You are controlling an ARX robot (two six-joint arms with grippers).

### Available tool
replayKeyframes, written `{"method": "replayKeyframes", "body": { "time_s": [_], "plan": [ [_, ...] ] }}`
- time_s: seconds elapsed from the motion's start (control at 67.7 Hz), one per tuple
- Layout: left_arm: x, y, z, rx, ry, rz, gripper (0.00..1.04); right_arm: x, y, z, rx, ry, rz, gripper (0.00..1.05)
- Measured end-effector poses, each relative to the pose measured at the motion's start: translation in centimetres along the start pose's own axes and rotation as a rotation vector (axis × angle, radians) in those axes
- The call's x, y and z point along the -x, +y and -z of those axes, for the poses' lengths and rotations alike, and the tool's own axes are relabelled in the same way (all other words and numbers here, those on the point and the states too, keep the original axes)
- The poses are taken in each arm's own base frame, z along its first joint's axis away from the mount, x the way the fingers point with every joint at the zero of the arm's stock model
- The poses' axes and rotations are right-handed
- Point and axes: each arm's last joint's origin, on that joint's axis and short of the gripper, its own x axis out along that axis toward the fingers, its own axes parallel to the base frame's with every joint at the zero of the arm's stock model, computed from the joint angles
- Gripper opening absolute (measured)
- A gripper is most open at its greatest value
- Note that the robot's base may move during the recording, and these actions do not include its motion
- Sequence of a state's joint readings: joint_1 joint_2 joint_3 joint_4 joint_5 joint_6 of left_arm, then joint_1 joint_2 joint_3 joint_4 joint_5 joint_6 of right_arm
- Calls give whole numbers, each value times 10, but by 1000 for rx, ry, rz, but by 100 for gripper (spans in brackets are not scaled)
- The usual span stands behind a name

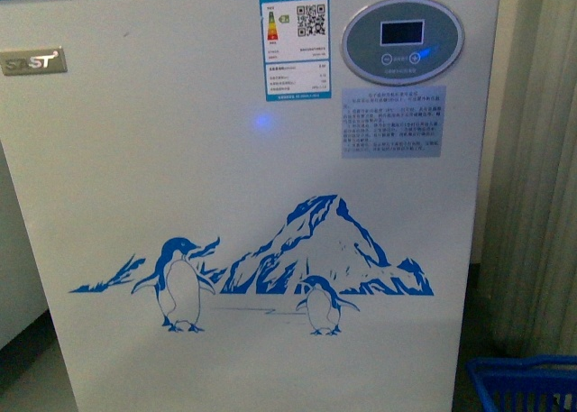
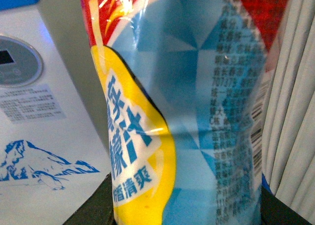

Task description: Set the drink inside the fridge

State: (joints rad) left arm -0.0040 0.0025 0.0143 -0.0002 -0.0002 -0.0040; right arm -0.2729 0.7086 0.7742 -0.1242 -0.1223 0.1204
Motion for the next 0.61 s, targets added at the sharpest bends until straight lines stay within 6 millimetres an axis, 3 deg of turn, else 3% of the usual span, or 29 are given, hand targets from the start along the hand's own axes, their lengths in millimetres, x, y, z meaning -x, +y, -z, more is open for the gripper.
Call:
{"method": "replayKeyframes", "body": {
  "time_s": [0.222, 0.606],
  "plan": [
    [0, 0, 0, 0, 0, 0, 97, 49, 21, 8, -31, -59, -58, 40],
    [0, 0, 0, 0, 0, 0, 97, 54, 28, 18, -6, -59, -67, 40]
  ]
}}
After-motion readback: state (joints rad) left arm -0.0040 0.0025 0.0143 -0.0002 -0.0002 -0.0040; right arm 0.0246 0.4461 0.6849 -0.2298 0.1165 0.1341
